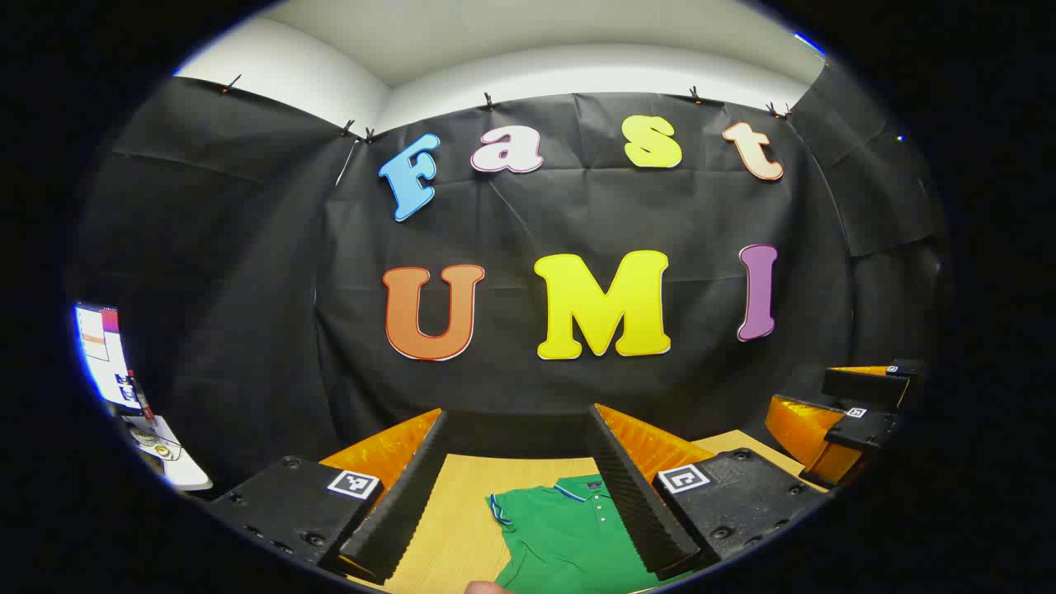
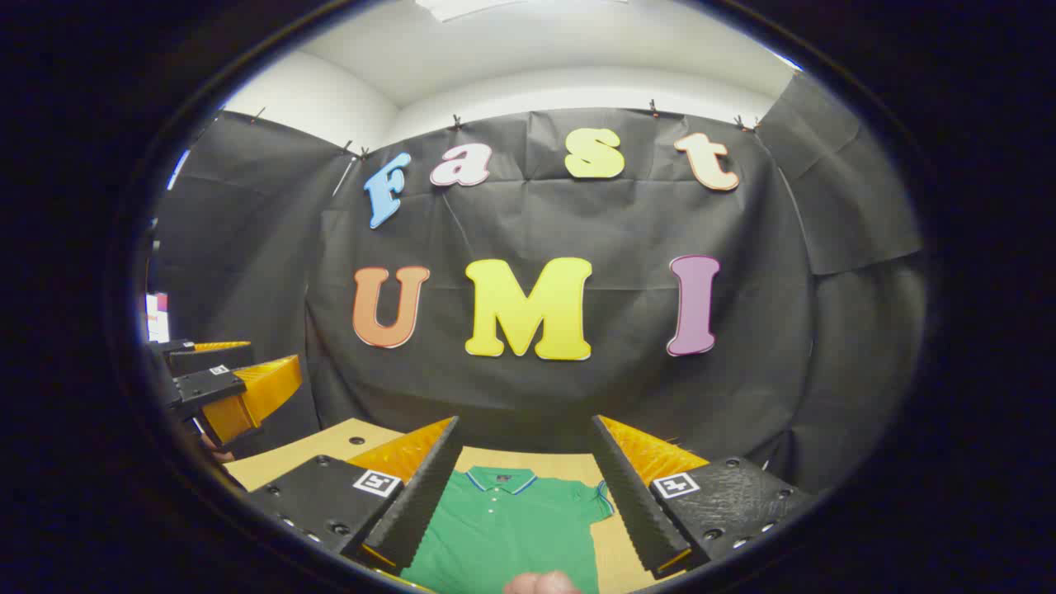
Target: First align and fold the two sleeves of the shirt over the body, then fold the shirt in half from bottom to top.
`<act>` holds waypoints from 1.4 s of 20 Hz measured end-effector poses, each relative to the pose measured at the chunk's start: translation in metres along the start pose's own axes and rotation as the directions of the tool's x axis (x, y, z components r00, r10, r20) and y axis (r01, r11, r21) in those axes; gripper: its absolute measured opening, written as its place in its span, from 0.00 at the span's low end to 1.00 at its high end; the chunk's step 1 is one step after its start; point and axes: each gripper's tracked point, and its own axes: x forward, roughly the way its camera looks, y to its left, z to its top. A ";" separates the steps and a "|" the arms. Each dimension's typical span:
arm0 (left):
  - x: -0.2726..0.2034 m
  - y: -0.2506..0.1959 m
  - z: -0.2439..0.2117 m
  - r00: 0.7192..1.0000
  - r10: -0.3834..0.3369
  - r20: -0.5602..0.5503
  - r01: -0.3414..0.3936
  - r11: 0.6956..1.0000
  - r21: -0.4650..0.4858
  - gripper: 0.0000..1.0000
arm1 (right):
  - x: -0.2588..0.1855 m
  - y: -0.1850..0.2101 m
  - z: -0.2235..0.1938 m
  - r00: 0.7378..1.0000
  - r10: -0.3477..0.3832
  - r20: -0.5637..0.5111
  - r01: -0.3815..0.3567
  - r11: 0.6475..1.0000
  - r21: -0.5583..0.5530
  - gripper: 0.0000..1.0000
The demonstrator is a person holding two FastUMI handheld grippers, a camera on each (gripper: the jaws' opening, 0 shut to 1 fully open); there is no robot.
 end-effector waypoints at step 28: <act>0.036 -0.022 -0.033 0.995 -0.044 -0.089 0.043 0.999 -0.017 1.00 | 0.048 -0.055 -0.020 0.995 -0.069 -0.071 0.068 0.998 -0.014 0.96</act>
